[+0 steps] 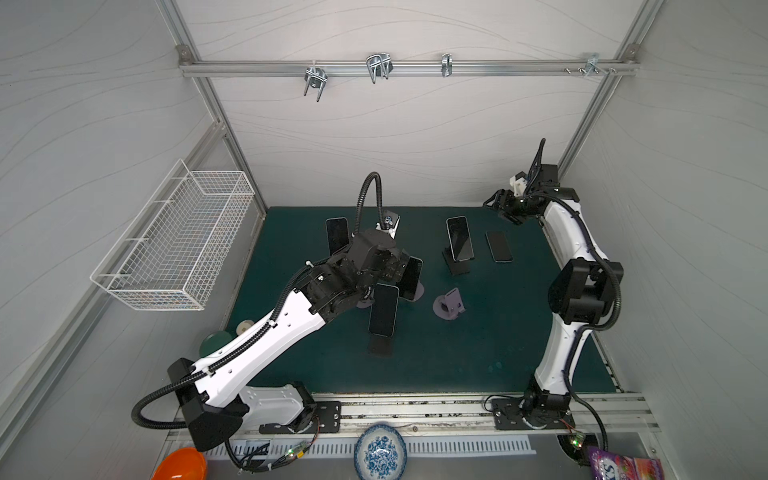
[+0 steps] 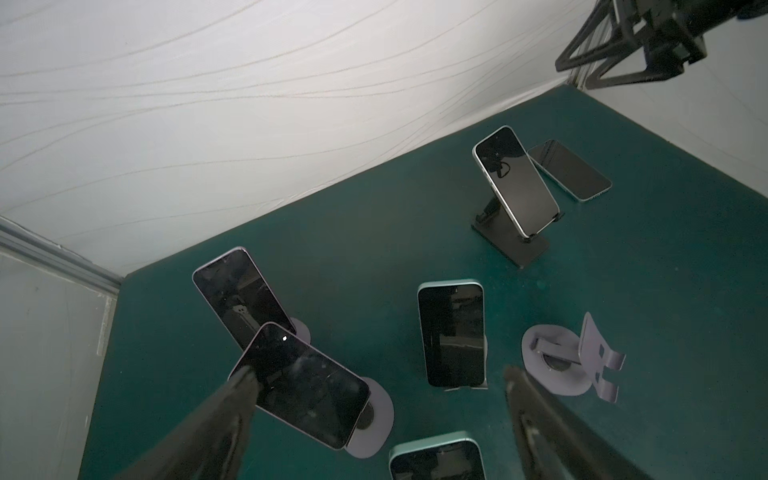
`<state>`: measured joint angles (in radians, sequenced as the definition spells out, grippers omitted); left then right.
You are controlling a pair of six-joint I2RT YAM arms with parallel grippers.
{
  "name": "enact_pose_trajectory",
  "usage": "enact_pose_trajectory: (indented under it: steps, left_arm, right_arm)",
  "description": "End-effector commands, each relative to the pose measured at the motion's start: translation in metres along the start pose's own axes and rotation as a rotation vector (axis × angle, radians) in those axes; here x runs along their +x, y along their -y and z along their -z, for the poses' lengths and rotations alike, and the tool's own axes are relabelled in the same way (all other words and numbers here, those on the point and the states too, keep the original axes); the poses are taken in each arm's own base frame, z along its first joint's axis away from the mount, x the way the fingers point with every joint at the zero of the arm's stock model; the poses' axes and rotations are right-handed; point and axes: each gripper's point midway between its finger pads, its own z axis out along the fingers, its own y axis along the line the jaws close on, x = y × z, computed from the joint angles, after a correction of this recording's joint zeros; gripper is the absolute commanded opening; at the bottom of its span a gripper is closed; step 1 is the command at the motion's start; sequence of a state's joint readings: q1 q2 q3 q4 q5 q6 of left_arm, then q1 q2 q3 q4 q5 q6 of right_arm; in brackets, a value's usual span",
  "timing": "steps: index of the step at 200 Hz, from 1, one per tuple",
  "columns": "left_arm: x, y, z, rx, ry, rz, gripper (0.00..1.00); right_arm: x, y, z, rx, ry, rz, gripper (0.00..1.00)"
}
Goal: Remove the phone from the phone stand
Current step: 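Raise the right gripper and swing it back toward the central phones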
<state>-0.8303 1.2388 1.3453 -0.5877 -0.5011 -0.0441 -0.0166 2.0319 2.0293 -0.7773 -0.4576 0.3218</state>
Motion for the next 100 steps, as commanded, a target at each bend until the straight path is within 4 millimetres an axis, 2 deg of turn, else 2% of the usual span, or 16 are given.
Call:
enact_pose_trajectory:
  steps: [1,47,100]
  left_arm:
    - [0.006,0.000,0.003,0.002,-0.001,0.039,0.94]
    - [0.018,0.011,-0.007,0.037,-0.018,0.023,0.94]
    - [0.031,0.017,-0.016,0.050,-0.040,-0.027,0.95]
  right_arm:
    - [-0.002,-0.032,0.030,-0.034,0.058,0.076,0.75]
    - [0.031,-0.053,0.050,-0.026,0.061,0.143,0.75]
    - [0.095,-0.094,0.058,-0.023,-0.006,0.301,0.76]
